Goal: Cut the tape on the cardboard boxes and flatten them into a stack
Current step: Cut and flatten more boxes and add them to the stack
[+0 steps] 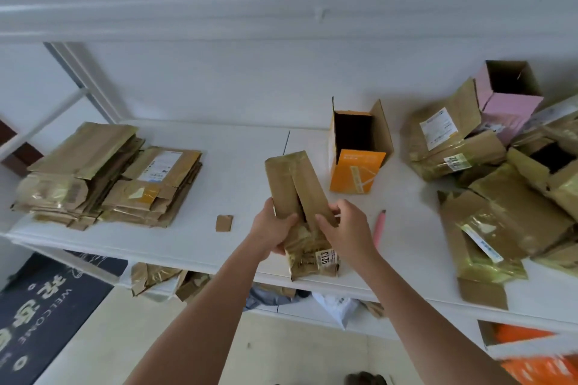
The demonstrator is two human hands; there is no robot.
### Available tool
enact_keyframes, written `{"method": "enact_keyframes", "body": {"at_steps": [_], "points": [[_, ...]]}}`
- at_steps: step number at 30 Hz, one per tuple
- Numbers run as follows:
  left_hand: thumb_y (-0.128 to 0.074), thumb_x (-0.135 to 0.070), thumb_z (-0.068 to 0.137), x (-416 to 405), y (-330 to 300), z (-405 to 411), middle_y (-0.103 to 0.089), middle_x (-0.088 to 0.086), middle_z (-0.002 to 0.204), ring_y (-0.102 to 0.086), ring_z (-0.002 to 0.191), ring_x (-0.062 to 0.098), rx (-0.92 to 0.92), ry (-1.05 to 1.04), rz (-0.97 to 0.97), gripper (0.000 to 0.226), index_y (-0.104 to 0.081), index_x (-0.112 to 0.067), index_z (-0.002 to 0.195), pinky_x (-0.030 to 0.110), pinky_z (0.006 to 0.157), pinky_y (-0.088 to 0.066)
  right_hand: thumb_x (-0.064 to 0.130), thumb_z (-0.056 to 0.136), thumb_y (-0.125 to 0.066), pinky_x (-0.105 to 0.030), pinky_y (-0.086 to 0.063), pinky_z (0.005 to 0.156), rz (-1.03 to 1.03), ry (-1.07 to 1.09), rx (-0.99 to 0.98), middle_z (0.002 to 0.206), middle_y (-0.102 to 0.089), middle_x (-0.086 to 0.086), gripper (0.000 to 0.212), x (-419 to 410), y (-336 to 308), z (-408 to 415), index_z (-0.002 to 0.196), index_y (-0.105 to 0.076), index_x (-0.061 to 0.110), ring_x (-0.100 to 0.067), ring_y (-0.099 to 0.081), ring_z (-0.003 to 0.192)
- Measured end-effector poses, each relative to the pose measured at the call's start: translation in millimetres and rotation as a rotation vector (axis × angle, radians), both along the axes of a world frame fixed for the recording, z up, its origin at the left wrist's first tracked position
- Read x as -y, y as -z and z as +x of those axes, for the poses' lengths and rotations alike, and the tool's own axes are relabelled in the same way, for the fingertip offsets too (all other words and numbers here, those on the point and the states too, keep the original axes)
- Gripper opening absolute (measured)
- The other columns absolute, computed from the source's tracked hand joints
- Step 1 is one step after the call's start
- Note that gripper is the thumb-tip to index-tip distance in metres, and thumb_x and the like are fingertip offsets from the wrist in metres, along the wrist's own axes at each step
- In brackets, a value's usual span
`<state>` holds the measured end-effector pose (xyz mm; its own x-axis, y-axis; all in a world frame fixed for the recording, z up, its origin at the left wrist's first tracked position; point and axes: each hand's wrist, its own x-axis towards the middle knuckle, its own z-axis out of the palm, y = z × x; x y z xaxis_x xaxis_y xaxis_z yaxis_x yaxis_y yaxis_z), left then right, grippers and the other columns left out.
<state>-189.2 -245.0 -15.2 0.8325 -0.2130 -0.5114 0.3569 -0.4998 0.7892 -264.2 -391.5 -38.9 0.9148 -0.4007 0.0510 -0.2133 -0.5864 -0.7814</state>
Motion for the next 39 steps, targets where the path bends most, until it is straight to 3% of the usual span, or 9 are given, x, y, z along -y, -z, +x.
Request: {"method": "enact_keyframes", "body": {"at_steps": [4,8,12,18,23,28,33,35,39], "points": [[-0.062,-0.023,0.095,5.5,3.2,-4.4,-0.062,0.01,0.106,-0.069,0.079,0.032,0.089,-0.018,0.085,0.035,-0.045,-0.019,0.125,0.04,0.051,-0.06,0.05,0.081,-0.075,-0.033,-0.051,0.069,-0.083,0.016,-0.134,0.091,-0.058,-0.004,0.049,-2.0,-11.6,12.7,0.096,-0.053,0.009,-0.019,-0.058,0.083],[-0.061,-0.024,0.095,3.5,5.8,-5.8,-0.062,0.008,0.099,-0.067,0.071,0.028,0.143,0.004,0.086,0.032,-0.046,-0.019,0.123,0.034,0.046,-0.056,0.069,0.066,-0.076,-0.03,-0.047,0.062,-0.159,0.059,-0.228,0.09,-0.058,0.0,0.073,-7.5,-18.8,20.0,0.097,-0.052,0.009,-0.019,-0.062,0.083],[-0.063,-0.022,0.095,2.7,6.8,-6.6,-0.062,0.006,0.094,-0.068,0.069,0.028,0.178,0.014,0.088,0.029,-0.047,-0.018,0.119,0.039,0.05,-0.059,0.051,0.077,-0.078,-0.028,-0.04,0.066,-0.242,0.032,-0.26,0.098,-0.055,-0.004,0.061,-13.1,-28.1,21.9,0.108,-0.05,0.005,-0.023,-0.058,0.089],[-0.063,-0.019,0.094,-0.1,7.2,-7.6,-0.065,0.009,0.1,-0.07,0.074,0.029,0.15,-0.011,0.01,0.033,-0.049,-0.021,0.124,0.044,0.054,-0.061,0.038,0.073,-0.08,-0.029,-0.043,0.055,-0.076,-0.01,-0.249,0.075,-0.062,-0.007,0.04,-1.4,-35.5,22.4,0.081,-0.06,0.004,-0.017,-0.055,0.062],[-0.062,-0.018,0.095,-1.2,8.3,-8.4,-0.064,0.008,0.101,-0.071,0.076,0.031,0.156,-0.035,0.0,0.033,-0.047,-0.022,0.125,0.046,0.056,-0.061,0.034,0.074,-0.081,-0.033,-0.043,0.058,-0.02,-0.02,-0.238,0.071,-0.055,-0.007,0.038,-0.7,-41.3,17.6,0.075,-0.054,0.007,-0.019,-0.052,0.062],[-0.057,-0.01,0.096,-7.1,6.9,-5.6,-0.066,0.008,0.097,-0.069,0.076,0.028,0.266,-0.049,0.021,0.033,-0.045,-0.028,0.121,0.044,0.057,-0.061,0.023,0.076,-0.08,-0.024,-0.039,0.053,0.095,-0.039,-0.201,0.061,-0.052,0.003,0.033,2.1,-51.3,12.2,0.062,-0.051,0.015,-0.011,-0.049,0.056],[-0.057,-0.009,0.097,-29.7,-2.5,8.7,-0.069,-0.005,0.088,-0.069,0.076,0.016,0.406,-0.008,0.035,0.053,-0.039,-0.032,0.141,0.025,0.059,-0.055,0.021,0.08,-0.077,-0.03,-0.057,0.069,0.272,-0.072,-0.144,0.078,-0.067,0.001,0.015,-1.0,-58.1,11.4,0.079,-0.063,0.017,-0.012,-0.064,0.073],[-0.057,-0.009,0.097,-37.3,-3.9,10.6,-0.068,-0.006,0.088,-0.068,0.077,0.016,0.403,-0.026,0.015,0.057,-0.037,-0.034,0.145,0.027,0.064,-0.057,0.019,0.083,-0.076,-0.021,-0.057,0.063,0.34,-0.075,-0.14,0.084,-0.068,0.001,0.014,-3.4,-55.3,12.2,0.088,-0.064,0.016,-0.011,-0.065,0.076],[-0.058,-0.012,0.097,-42.6,-3.5,6.0,-0.069,-0.008,0.097,-0.064,0.077,0.001,0.464,0.032,0.049,0.062,-0.032,-0.033,0.149,0.018,0.067,-0.053,0.02,0.086,-0.073,-0.012,-0.049,0.059,0.423,-0.151,-0.24,0.102,-0.062,0.006,0.039,-1.1,-58.2,14.6,0.116,-0.049,0.02,-0.005,-0.06,0.08]]}}
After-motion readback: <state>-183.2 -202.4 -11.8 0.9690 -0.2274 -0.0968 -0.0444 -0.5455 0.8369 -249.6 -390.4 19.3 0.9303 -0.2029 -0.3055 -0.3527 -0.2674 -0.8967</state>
